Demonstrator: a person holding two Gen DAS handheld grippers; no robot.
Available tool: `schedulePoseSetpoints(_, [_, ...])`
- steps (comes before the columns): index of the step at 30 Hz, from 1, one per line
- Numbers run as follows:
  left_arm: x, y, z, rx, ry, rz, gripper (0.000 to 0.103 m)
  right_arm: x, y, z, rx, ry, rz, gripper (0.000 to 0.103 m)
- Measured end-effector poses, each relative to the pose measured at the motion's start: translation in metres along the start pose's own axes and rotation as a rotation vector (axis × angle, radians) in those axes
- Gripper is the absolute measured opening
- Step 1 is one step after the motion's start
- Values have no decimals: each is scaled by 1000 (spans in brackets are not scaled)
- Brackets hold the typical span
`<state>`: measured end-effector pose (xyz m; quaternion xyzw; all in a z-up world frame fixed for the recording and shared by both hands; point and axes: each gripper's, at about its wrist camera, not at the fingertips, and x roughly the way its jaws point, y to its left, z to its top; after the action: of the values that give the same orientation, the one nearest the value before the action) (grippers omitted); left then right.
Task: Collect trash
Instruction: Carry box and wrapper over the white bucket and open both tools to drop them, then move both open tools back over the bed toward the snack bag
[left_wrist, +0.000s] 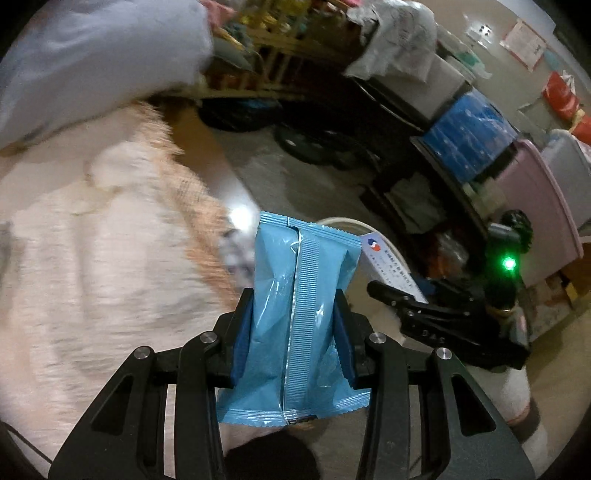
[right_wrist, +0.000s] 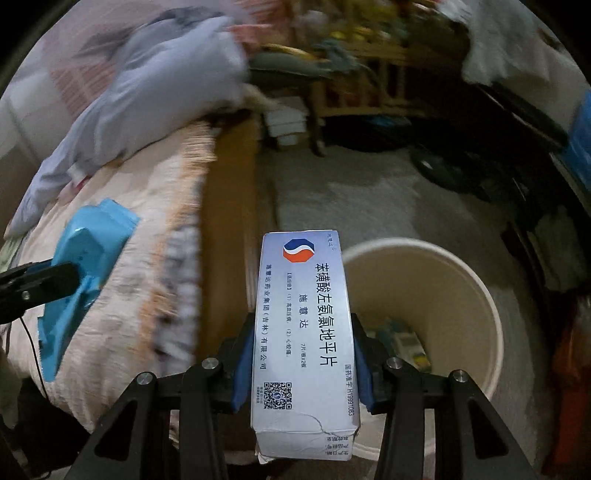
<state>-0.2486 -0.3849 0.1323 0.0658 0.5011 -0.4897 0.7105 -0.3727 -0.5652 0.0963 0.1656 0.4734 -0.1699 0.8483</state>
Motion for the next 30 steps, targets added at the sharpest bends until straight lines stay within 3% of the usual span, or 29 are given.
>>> schedulePoseSetpoints(10, [55,-37,11,-3,69,-82,38,10,-63,-27,144,29,-34,44])
schedulePoseSetpoints(15, [59,-44,14,2,48,-127,58,14,-78,-29,197,31,-43,46])
schedulePoseSetpoints(17, [58,-45,14,8,47,-133,59,12,-81,-29,218,30,-56,52])
schedulePoseSetpoints(20, [54,-37,11,4,53,-122,59,9,-82,-28,232,21,-62,64])
schedulePoseSetpoints(23, [48,-25,8,-15,50,-86,59,8,-75,-27,220,25,-59,64])
schedulePoseSetpoints(30, [18,5,-1,-2,-29,85,59,15,-48,-26,163,43,-47,64])
